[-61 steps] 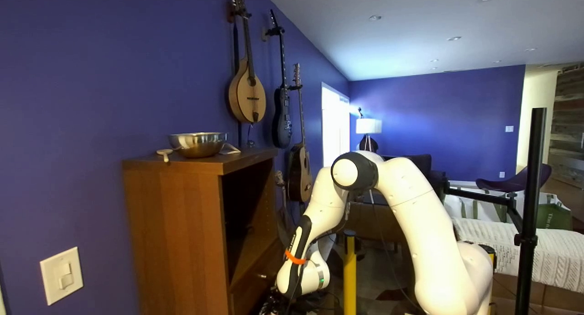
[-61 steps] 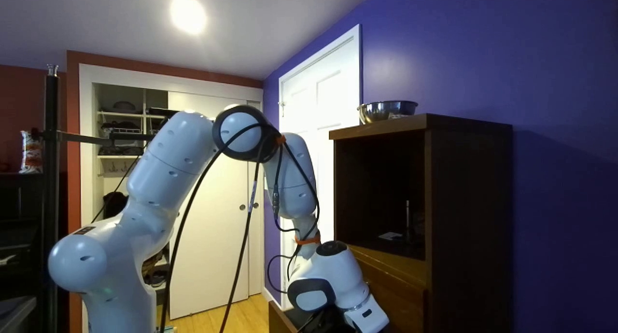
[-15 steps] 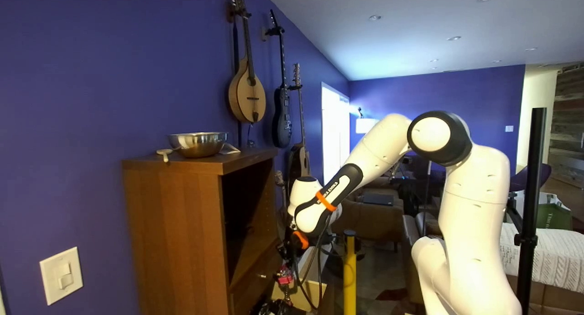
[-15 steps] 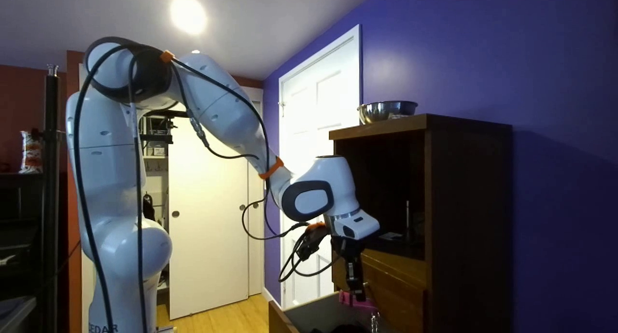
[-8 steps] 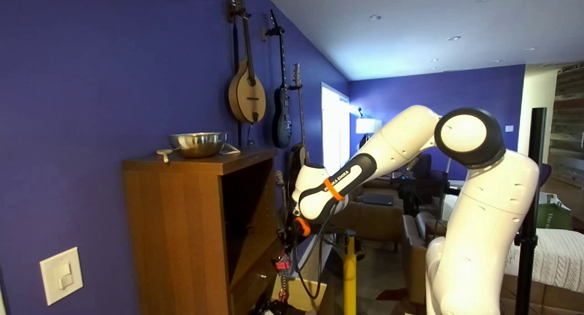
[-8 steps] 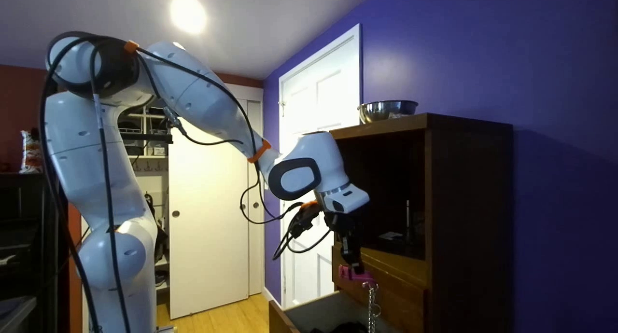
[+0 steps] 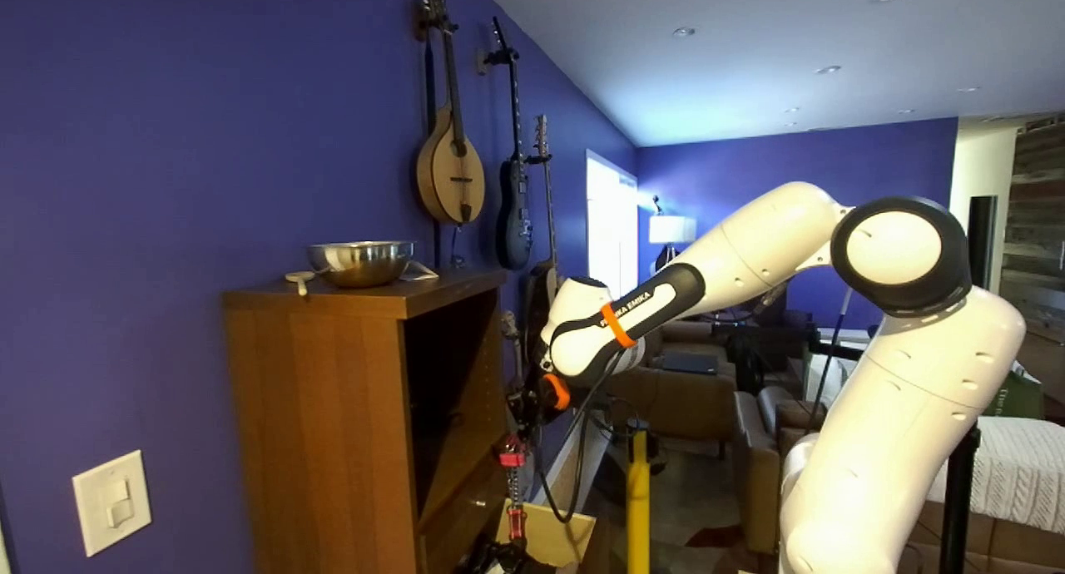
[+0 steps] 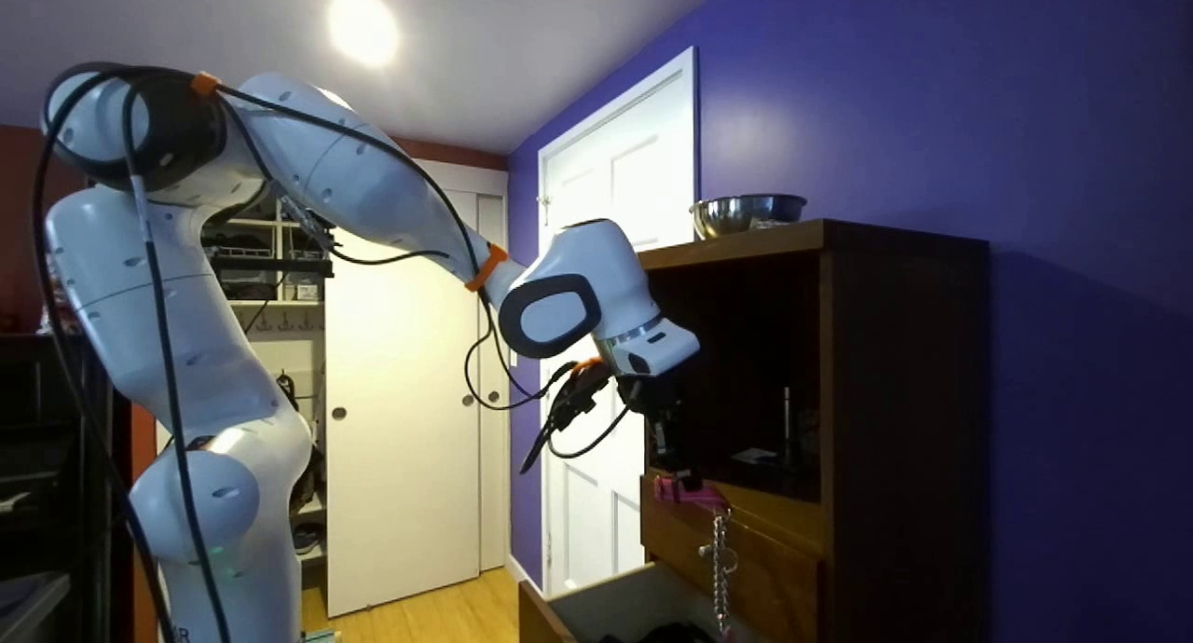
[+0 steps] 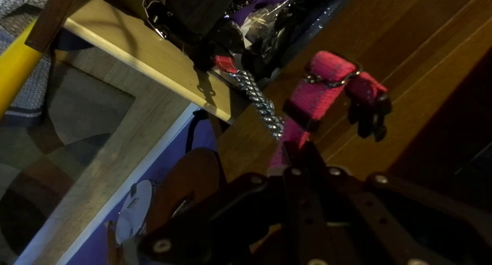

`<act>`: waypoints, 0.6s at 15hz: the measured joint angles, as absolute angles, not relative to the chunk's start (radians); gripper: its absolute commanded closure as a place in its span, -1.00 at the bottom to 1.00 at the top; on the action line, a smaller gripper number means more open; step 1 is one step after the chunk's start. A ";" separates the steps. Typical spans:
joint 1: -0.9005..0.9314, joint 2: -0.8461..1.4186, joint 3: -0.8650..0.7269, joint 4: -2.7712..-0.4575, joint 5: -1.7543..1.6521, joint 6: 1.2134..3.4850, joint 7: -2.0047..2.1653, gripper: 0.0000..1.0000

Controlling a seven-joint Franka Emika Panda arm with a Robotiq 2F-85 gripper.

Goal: Pick up the chains with the pink straps and put it on the top brown shelf

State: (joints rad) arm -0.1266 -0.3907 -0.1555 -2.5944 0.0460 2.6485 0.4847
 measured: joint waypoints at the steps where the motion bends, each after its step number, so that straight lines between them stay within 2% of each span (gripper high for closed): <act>1: -0.133 -0.400 -0.150 -2.594 0.052 2.648 0.482 0.98; 9: -0.172 -0.477 -0.107 -2.594 0.060 2.649 0.479 0.98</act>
State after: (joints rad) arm -0.1724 -0.4767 -0.1072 -2.5942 0.0604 2.6486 0.4791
